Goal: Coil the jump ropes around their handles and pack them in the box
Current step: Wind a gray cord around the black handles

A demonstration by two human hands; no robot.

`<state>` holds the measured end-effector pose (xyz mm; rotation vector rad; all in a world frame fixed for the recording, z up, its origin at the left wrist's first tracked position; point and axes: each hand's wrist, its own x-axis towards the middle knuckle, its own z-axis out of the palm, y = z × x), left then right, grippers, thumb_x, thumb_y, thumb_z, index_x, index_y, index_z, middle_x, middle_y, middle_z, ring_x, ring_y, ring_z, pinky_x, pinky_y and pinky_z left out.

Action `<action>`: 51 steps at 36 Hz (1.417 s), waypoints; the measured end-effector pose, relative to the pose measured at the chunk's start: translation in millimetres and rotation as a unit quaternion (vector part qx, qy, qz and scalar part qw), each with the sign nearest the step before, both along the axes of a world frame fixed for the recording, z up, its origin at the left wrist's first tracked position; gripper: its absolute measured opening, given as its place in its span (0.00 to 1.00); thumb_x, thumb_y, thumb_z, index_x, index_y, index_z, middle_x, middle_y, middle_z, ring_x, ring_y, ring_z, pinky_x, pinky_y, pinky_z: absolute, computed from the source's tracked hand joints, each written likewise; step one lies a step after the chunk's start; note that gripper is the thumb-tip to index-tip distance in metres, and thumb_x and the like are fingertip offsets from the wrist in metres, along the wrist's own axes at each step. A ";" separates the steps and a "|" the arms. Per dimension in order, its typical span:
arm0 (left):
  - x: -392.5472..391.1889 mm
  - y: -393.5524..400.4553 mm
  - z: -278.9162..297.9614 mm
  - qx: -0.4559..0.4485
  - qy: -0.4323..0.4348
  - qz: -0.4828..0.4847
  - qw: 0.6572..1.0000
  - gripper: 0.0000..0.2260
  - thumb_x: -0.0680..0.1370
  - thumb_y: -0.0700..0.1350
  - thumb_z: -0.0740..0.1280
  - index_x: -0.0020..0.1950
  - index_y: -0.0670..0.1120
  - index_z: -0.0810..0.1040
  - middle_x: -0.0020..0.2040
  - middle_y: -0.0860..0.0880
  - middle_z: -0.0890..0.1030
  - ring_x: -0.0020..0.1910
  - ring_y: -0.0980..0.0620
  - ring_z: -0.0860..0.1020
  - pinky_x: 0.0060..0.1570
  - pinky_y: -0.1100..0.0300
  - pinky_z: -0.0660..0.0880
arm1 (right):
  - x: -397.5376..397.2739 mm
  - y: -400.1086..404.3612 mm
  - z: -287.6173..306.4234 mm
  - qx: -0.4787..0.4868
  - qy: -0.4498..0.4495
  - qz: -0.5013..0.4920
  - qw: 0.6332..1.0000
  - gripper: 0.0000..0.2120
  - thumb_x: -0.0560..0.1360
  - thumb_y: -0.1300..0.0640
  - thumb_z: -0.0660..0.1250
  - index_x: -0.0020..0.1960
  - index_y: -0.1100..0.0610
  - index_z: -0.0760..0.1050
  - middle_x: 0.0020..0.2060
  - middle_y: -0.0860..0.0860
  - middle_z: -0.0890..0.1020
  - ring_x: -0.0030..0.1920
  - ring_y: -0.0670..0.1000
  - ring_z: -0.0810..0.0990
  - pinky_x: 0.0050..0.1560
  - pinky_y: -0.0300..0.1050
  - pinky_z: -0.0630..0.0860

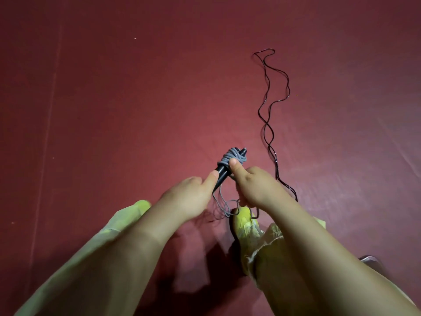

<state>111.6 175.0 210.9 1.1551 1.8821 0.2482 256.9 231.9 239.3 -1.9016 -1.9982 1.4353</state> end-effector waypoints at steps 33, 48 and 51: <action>-20.8 -8.4 27.0 -0.100 -0.659 0.016 0.746 0.31 0.64 0.67 0.72 0.55 0.44 0.81 0.49 0.42 0.83 0.46 0.43 0.83 0.49 0.49 0.78 | -17.2 5.0 16.7 -0.055 0.347 -0.180 0.919 0.19 0.66 0.40 0.54 0.42 0.55 0.71 0.27 0.51 0.68 0.25 0.48 0.66 0.25 0.40 0.62; -11.8 0.0 27.8 -0.073 -0.549 0.124 0.824 0.30 0.70 0.70 0.49 0.39 0.44 0.74 0.28 0.48 0.70 0.25 0.51 0.65 0.30 0.59 0.61 | -5.3 16.8 36.3 -0.111 0.256 -0.020 0.960 0.28 0.81 0.40 0.52 0.40 0.61 0.74 0.27 0.53 0.75 0.23 0.50 0.71 0.27 0.41 0.68; -7.4 -0.5 21.7 -0.035 -0.469 0.142 0.871 0.30 0.77 0.67 0.44 0.41 0.44 0.74 0.28 0.49 0.71 0.24 0.52 0.66 0.30 0.59 0.60 | -4.7 16.6 28.1 -0.069 0.193 -0.027 0.978 0.30 0.81 0.39 0.51 0.37 0.60 0.78 0.25 0.53 0.76 0.25 0.50 0.73 0.33 0.42 0.72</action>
